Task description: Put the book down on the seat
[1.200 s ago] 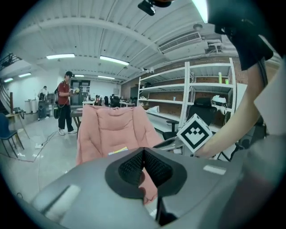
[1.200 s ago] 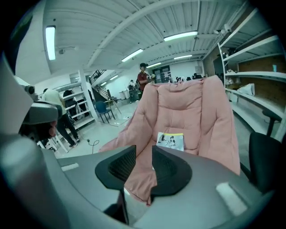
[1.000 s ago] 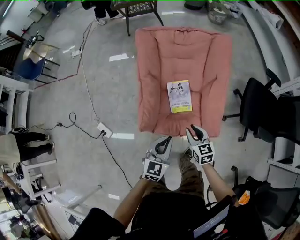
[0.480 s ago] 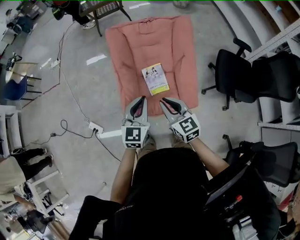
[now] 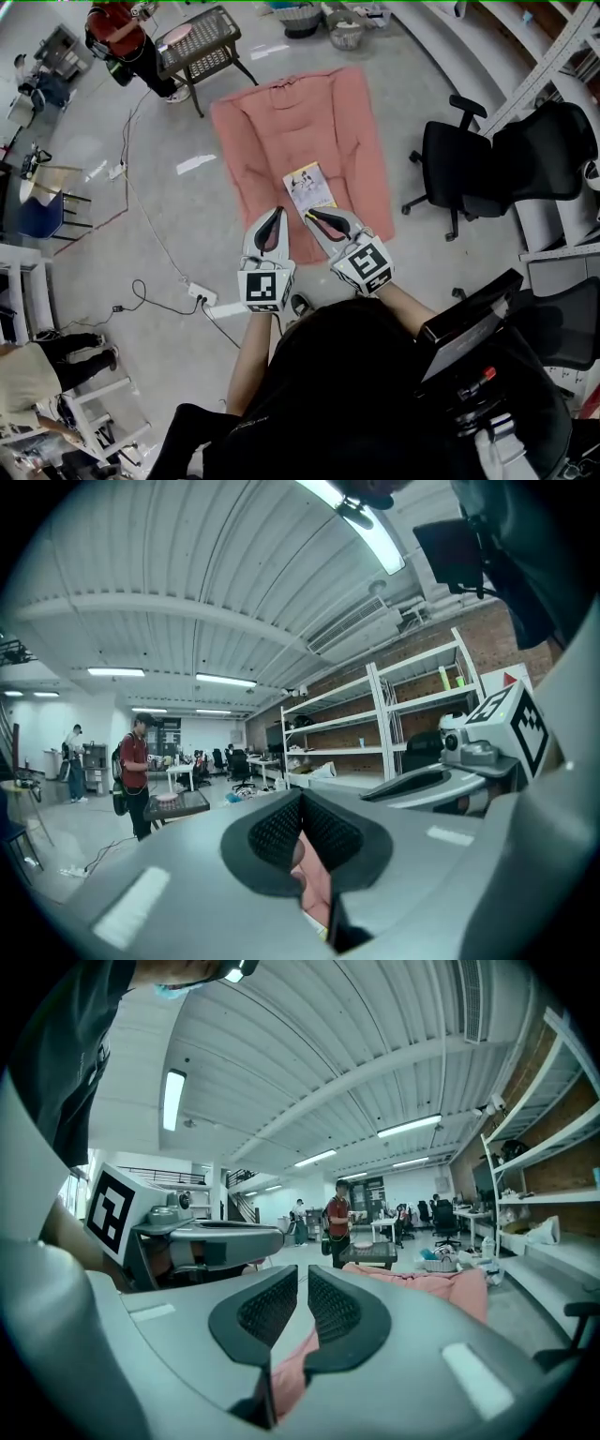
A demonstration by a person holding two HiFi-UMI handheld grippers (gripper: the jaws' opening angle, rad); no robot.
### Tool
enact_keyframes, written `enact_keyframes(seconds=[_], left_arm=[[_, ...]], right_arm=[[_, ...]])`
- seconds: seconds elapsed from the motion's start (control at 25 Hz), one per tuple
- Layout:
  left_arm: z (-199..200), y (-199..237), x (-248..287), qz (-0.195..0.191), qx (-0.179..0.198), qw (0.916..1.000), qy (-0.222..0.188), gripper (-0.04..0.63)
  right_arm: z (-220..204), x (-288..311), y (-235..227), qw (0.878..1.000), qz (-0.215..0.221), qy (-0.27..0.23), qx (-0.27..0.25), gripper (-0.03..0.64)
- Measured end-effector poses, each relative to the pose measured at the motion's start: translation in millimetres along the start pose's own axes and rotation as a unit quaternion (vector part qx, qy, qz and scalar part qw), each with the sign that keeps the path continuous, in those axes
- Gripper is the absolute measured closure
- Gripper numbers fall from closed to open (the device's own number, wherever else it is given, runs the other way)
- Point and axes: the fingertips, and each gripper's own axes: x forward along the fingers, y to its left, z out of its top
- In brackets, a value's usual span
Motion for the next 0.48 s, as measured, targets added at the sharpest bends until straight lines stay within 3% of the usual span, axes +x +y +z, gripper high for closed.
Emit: enact_keyframes(seconds=[0.48], left_arm=[[6,4,0,0.0,0.006,0.9998,-0.017,0.594]], right_arm=[[-1,-5,-8,0.999,-0.033,-0.005,-0.006,0.581]])
